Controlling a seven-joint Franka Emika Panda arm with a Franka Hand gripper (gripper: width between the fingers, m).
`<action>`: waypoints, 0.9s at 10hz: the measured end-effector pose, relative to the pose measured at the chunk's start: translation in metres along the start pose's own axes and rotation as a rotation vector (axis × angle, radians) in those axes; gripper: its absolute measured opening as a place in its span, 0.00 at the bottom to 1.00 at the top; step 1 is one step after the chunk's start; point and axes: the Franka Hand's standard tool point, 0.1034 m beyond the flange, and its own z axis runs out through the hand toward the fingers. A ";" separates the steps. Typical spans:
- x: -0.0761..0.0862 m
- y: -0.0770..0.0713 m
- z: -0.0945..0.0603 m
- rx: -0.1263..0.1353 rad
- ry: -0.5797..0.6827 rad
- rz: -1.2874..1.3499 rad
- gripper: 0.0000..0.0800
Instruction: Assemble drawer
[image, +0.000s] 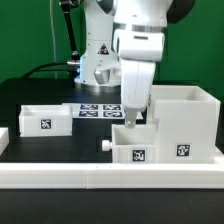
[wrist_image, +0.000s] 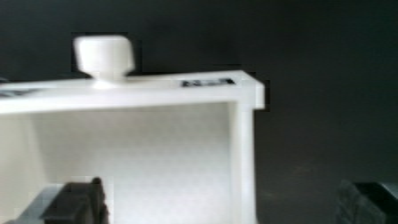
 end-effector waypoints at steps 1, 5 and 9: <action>-0.015 0.003 0.000 -0.003 -0.004 -0.016 0.81; -0.052 0.003 0.012 0.002 0.013 -0.076 0.81; -0.081 0.013 0.030 0.031 0.136 -0.142 0.81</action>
Offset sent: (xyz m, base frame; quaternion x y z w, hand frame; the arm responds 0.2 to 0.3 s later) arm 0.0000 0.0000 0.0000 0.0000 0.0000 0.0000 1.0000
